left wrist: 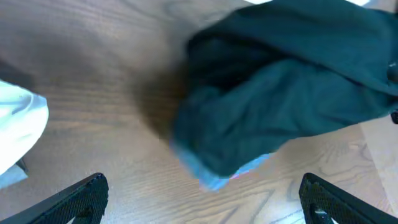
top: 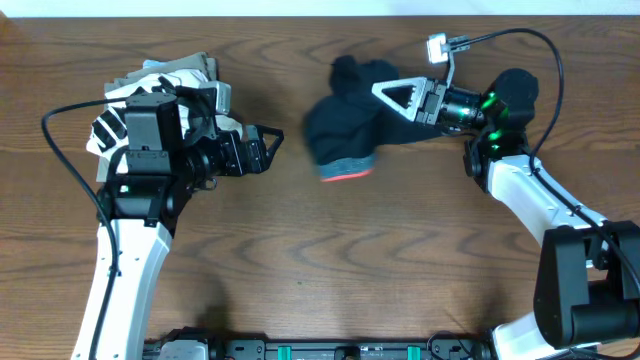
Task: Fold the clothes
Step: 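Drag the black leggings leftward onto the table center with the right gripper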
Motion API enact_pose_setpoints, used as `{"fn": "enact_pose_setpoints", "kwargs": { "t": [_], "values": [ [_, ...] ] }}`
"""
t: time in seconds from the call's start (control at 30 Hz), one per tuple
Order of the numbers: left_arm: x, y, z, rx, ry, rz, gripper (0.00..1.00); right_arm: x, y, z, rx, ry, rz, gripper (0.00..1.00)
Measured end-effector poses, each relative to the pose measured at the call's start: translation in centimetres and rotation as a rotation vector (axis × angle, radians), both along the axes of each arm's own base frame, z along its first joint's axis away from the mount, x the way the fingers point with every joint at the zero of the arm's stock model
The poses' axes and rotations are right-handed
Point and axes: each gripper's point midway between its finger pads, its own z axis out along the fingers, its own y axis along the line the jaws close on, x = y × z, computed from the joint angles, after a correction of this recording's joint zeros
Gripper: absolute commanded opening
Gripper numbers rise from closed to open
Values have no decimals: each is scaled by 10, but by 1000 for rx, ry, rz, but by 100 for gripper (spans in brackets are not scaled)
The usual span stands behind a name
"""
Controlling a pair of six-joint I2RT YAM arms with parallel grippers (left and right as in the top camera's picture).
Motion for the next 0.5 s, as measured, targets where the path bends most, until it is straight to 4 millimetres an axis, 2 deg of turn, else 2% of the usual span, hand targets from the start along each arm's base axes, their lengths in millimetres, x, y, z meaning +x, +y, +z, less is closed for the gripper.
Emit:
{"fn": "enact_pose_setpoints", "kwargs": {
  "t": [0.03, 0.07, 0.17, 0.3, 0.37, 0.5],
  "values": [
    [0, 0, -1, 0, 5, 0, 98, 1, -3, -11, -13, 66, -7, 56],
    [0, 0, -2, 0, 8, 0, 98, 2, -7, -23, -29, 141, -17, 66],
    [0, 0, -2, 0, 10, 0, 98, 0, -24, -66, -86, 380, -68, 79],
    [-2, 0, -5, 2, 26, 1, 98, -9, -66, -121, -181, 619, -200, 86],
    [-3, 1, -6, 3, 33, 2, 98, -8, -87, -132, -219, 631, -258, 98],
    [-1, 1, -12, 12, 46, 3, 98, -3, -115, -141, -268, 588, -327, 99]
  ]
}}
